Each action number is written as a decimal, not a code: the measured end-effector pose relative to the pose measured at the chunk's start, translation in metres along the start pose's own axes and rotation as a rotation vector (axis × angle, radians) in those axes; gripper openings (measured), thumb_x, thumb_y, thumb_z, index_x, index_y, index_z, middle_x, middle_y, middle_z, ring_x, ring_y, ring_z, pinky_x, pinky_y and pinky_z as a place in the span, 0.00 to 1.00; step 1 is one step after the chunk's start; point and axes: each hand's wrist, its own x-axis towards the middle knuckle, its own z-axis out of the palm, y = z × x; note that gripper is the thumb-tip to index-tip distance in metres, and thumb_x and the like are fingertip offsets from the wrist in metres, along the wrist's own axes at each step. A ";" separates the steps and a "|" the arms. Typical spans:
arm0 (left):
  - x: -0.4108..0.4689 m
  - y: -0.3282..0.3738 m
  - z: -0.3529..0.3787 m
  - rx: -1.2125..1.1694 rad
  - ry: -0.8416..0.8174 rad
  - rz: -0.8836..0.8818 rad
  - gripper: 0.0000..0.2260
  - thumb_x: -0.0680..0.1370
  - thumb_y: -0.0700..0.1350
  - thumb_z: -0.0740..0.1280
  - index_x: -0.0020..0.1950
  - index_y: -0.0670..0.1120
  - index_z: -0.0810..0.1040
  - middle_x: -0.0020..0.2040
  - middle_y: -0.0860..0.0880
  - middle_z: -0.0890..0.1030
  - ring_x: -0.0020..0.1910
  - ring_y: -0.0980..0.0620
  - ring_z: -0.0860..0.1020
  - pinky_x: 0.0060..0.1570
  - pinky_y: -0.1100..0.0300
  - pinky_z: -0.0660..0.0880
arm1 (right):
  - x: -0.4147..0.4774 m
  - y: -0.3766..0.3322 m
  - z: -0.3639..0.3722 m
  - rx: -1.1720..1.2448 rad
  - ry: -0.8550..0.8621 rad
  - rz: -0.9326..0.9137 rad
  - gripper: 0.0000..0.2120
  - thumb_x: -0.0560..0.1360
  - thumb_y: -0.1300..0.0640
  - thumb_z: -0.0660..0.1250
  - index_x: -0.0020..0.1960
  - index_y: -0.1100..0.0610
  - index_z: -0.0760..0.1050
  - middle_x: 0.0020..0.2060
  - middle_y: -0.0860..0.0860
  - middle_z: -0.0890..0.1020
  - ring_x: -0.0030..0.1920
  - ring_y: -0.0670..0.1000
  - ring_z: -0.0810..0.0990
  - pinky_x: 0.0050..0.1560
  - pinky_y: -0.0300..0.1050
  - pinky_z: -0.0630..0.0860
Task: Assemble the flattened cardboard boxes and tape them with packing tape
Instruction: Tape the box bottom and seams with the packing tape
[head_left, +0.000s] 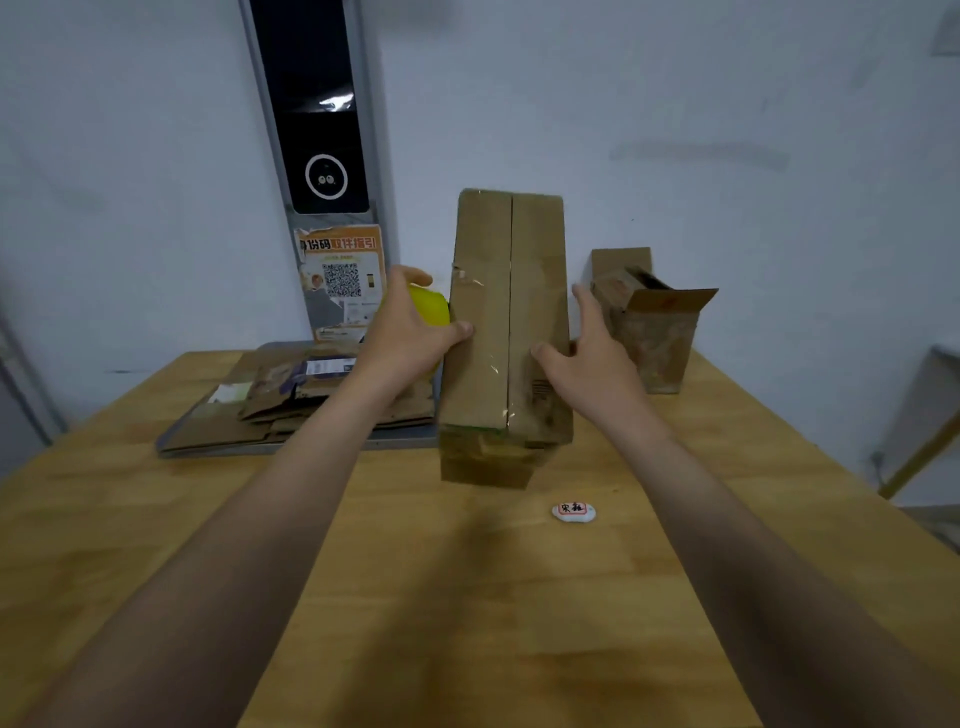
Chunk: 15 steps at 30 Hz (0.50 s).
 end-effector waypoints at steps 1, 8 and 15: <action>0.003 -0.002 0.000 0.016 0.006 -0.006 0.28 0.72 0.52 0.80 0.62 0.56 0.66 0.51 0.62 0.69 0.52 0.51 0.73 0.42 0.56 0.69 | 0.001 0.001 0.002 -0.010 -0.004 0.000 0.33 0.80 0.46 0.64 0.80 0.40 0.52 0.45 0.44 0.82 0.41 0.45 0.81 0.41 0.44 0.76; 0.004 -0.046 0.021 0.126 -0.106 -0.154 0.29 0.69 0.60 0.80 0.60 0.53 0.68 0.48 0.63 0.68 0.51 0.52 0.71 0.36 0.61 0.65 | 0.006 0.029 0.032 -0.074 -0.121 0.082 0.18 0.79 0.44 0.65 0.68 0.45 0.78 0.64 0.43 0.80 0.60 0.46 0.79 0.57 0.45 0.74; -0.006 -0.100 0.056 0.074 -0.131 -0.248 0.29 0.67 0.57 0.82 0.59 0.55 0.69 0.49 0.64 0.70 0.52 0.53 0.72 0.38 0.62 0.66 | 0.017 0.070 0.064 -0.202 -0.175 0.150 0.21 0.79 0.44 0.65 0.72 0.45 0.75 0.69 0.46 0.78 0.68 0.51 0.76 0.62 0.46 0.72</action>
